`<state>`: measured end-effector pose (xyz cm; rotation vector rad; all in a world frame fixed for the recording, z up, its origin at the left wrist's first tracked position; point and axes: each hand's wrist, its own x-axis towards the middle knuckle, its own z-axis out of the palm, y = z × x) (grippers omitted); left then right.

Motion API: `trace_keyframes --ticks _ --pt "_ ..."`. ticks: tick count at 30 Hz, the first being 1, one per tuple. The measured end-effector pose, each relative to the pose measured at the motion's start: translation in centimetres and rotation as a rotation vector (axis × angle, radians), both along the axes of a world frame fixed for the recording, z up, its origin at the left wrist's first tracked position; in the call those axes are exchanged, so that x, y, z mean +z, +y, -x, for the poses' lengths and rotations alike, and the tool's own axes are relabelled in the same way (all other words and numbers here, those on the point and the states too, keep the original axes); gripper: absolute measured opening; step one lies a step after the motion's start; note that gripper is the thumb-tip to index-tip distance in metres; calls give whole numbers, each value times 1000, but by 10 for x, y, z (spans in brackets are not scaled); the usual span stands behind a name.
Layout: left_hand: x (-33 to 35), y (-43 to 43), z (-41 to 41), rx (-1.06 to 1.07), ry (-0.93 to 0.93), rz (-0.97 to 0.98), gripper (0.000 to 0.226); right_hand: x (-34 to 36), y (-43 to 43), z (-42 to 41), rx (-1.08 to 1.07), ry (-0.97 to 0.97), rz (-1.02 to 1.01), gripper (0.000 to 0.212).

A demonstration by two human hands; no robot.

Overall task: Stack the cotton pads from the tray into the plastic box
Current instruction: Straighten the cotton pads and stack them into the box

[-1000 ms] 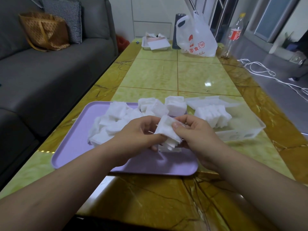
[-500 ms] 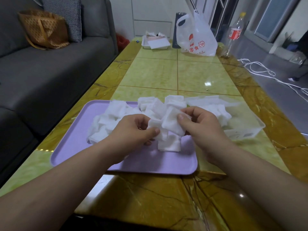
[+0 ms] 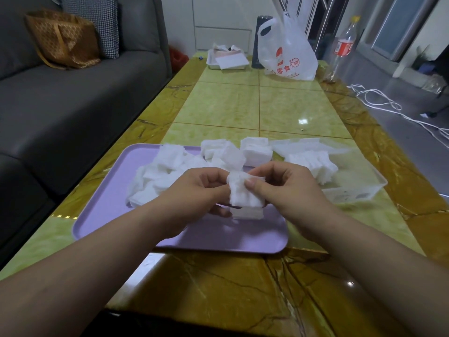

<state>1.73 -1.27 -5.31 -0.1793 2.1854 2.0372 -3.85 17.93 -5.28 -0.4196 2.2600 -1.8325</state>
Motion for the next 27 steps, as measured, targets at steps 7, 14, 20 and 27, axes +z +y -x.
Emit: trace_keyframes --ticks 7,14,20,27 --pt "0 -1 2 -28 -59 -147 37 -3 0 0 -9 16 -21 8" --pt "-8 0 3 11 49 -28 17 -8 1 2 88 -149 47 42" --pt "-12 11 6 87 193 373 30 -12 1 4 -51 -22 -16 15" --pt "-19 22 17 -100 199 929 22 -21 1 5 -136 68 -78 8"
